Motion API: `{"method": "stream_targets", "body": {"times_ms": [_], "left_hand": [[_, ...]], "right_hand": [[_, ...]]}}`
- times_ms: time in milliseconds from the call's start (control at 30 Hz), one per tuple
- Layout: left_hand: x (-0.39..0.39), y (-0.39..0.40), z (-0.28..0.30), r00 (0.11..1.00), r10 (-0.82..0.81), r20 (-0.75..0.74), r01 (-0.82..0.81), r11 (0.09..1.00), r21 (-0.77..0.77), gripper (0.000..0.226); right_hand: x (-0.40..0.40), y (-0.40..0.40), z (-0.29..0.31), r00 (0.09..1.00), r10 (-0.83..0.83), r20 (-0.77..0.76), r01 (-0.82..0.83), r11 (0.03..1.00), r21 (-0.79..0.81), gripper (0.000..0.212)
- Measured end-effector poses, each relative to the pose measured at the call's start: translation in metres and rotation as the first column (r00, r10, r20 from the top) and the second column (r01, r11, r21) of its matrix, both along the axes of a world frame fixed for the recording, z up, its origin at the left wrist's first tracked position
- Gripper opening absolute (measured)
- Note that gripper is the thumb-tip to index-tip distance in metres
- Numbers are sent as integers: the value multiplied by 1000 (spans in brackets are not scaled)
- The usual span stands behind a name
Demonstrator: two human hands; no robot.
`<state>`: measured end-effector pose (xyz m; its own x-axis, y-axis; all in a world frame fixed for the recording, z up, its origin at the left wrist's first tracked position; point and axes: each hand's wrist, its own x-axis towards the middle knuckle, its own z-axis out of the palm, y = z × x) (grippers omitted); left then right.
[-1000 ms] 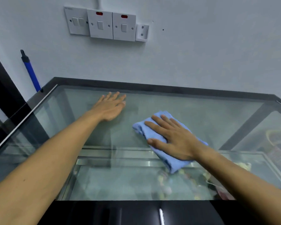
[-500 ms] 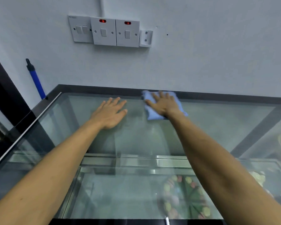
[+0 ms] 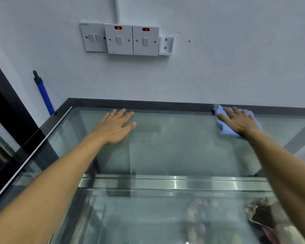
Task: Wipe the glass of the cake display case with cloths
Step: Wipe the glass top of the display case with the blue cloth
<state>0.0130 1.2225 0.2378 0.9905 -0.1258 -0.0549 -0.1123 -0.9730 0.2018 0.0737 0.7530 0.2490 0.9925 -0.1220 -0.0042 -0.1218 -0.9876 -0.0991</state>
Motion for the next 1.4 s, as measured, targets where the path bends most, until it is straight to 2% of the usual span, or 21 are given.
{"method": "stream_targets", "body": {"times_ms": [33, 100, 167, 233, 300, 367, 400, 500, 633, 733, 800, 867, 933, 1000, 1033, 1067, 1133, 1233, 1300, 1367, 1400], "left_hand": [[0, 0, -2, 1000, 6, 5, -5, 1000, -7, 64], [2, -3, -4, 1000, 13, 20, -13, 1000, -2, 63], [4, -2, -5, 1000, 11, 16, -11, 1000, 2, 60], [3, -1, -4, 1000, 10, 3, -10, 1000, -7, 57], [3, 0, -2, 1000, -2, -5, 2, 1000, -1, 55], [2, 0, 1, 1000, -11, -7, 11, 1000, -23, 54], [2, 1, 1, 1000, -11, -8, 10, 999, -37, 55], [4, 16, 0, 1000, 4, -25, -5, 1000, -24, 57], [4, 49, 2, 995, 91, -27, -90, 995, 36, 65], [2, 51, -2, 996, 87, -2, -87, 995, 39, 65], [5, 49, -4, 996, 93, 5, -93, 996, 16, 61], [6, 53, -4, 997, 83, 5, -83, 996, -20, 57], [4, 56, -2, 998, 61, 11, -60, 997, -54, 65], [0, 57, -1, 999, 53, 8, -52, 996, -77, 82], [0, 56, -1, 999, 55, 3, -54, 996, -76, 87], [0, 55, -1, 998, 59, -2, -59, 996, -67, 86], [0, 53, -3, 998, 70, -1, -70, 997, -18, 73], [-4, 51, -4, 997, 77, 9, -77, 997, 31, 71], [-5, 48, -3, 996, 89, 10, -90, 996, 29, 70], [-5, 47, -2, 995, 101, 13, -102, 995, 16, 68], [-6, 47, -2, 994, 106, 8, -106, 994, 7, 67]], "right_hand": [[15, 28, 0, 999, -34, -1, 34, 999, -2, 82], [34, 100, 2, 1000, 23, -5, -23, 1000, 10, 80], [28, 180, 2, 982, 186, -13, -185, 982, 39, 78], [-8, 241, 0, 916, 399, -40, -396, 916, 66, 74], [-64, 253, 0, 822, 569, -37, -567, 822, 45, 71], [-116, 213, -4, 738, 674, 31, -674, 738, 9, 71], [-137, 182, -4, 728, 684, 42, -686, 728, 19, 72], [-144, 97, 4, 799, 601, 27, -601, 798, 36, 81], [-49, 63, 0, 938, 346, -11, -346, 938, 27, 104], [11, 116, -1, 991, 132, 20, -132, 991, 13, 81], [16, 193, 1, 982, 189, -6, -188, 981, 56, 77], [-10, 272, -4, 911, 411, -26, -410, 912, 34, 79], [-68, 305, -6, 776, 630, -10, -630, 776, 6, 84], [-142, 276, -3, 640, 768, 0, -768, 640, 10, 77], [-174, 245, -1, 605, 796, 18, -796, 604, 32, 75], [-197, 209, 2, 606, 796, 18, -795, 604, 61, 74], [-203, 143, 7, 675, 738, 12, -737, 673, 62, 71], [-127, 89, 12, 839, 544, -23, -543, 839, 46, 77], [-59, 78, 8, 927, 374, -7, -374, 927, 39, 95], [-7, 101, 2, 972, 236, 3, -236, 972, 21, 92], [6, 128, 2, 973, 230, -9, -230, 973, 27, 85]]}}
